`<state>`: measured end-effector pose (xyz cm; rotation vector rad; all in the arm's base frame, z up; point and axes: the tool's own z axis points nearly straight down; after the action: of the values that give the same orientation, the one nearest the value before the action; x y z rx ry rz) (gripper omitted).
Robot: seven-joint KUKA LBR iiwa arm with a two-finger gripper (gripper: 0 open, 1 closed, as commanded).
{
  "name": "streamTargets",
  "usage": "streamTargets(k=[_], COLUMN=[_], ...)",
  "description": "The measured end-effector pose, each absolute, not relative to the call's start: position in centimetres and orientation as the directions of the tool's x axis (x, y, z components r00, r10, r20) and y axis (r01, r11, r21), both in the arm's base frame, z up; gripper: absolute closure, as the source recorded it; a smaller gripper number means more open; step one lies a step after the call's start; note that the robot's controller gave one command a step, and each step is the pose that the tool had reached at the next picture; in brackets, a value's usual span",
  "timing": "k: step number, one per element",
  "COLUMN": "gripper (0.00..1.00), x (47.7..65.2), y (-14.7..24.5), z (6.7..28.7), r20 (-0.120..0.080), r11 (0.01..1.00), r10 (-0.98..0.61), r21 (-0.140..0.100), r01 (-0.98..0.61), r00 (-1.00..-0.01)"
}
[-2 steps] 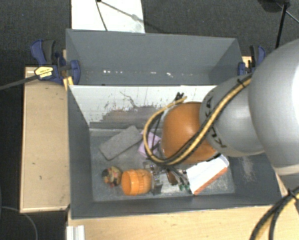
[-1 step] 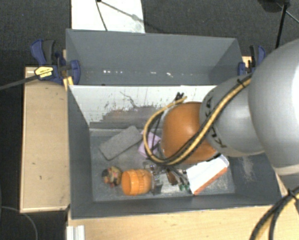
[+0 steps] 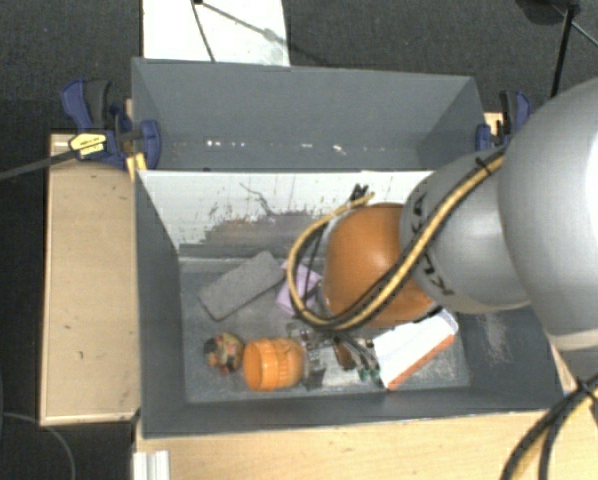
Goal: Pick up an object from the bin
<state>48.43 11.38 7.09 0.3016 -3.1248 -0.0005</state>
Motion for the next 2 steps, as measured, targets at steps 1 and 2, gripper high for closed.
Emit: streamTargets(k=[1,2], gripper=[1.00,1.00], x=[52.67,52.67], y=[4.98,4.98], z=[16.33,16.34], r20=[-0.002,-0.002], r11=[1.000,1.000], r10=[0.018,0.018], r21=[0.000,0.000], r01=[0.018,0.018], r00=[-1.000,-1.000])
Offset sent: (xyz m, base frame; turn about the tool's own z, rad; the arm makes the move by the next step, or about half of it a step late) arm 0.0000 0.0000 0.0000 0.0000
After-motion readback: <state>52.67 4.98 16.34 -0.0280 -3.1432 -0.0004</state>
